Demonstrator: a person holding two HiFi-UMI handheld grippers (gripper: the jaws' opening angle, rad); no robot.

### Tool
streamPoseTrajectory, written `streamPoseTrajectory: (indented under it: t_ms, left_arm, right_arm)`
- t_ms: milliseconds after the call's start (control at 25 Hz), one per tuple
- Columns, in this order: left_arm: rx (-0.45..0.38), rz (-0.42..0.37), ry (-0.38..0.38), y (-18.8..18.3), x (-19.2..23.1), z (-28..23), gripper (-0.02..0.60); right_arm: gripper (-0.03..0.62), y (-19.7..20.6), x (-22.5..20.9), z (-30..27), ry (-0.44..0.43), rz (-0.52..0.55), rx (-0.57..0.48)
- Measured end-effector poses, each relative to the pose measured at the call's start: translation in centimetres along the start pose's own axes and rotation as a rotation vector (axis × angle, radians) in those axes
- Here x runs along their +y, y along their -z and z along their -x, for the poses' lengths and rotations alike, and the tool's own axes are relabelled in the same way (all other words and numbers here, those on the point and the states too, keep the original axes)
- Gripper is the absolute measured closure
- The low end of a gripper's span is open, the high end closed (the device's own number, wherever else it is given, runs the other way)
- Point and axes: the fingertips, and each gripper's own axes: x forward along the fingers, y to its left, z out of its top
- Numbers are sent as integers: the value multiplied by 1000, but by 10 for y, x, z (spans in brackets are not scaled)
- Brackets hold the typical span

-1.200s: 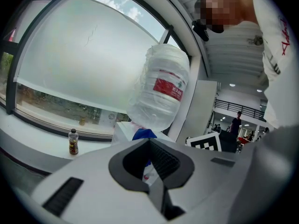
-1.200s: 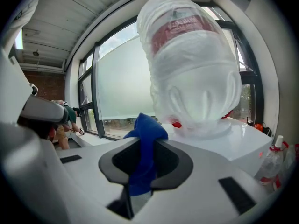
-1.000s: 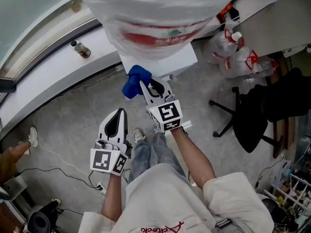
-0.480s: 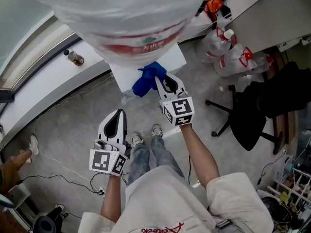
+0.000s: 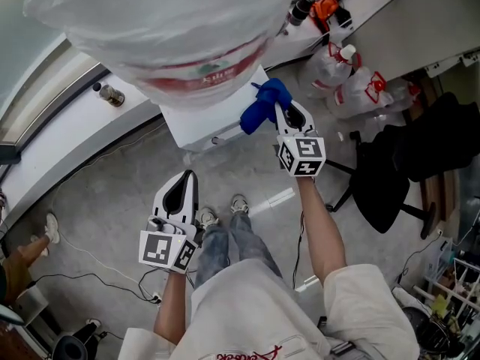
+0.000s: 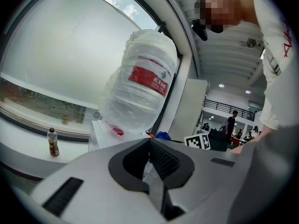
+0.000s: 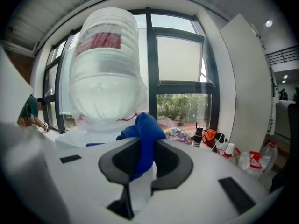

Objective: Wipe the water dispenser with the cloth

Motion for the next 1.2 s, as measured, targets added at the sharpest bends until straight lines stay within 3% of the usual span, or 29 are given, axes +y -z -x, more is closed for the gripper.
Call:
streamPoseTrajectory:
  t_ms: [280, 520, 800, 1200]
  left_arm:
    - [5, -8, 1, 0, -2, -1, 571]
    - [-3, -10, 22, 0, -10, 0, 571]
    - [-23, -21, 21, 0, -13, 22, 571]
    - [-58, -15, -57, -4, 14, 72, 571]
  right_arm:
    - [514, 2, -45, 4, 88, 11, 18]
    - [514, -17, -26, 22, 71, 37, -33]
    - [514, -28, 71, 61, -37, 16, -106]
    - [514, -1, 258, 70, -366, 48, -67]
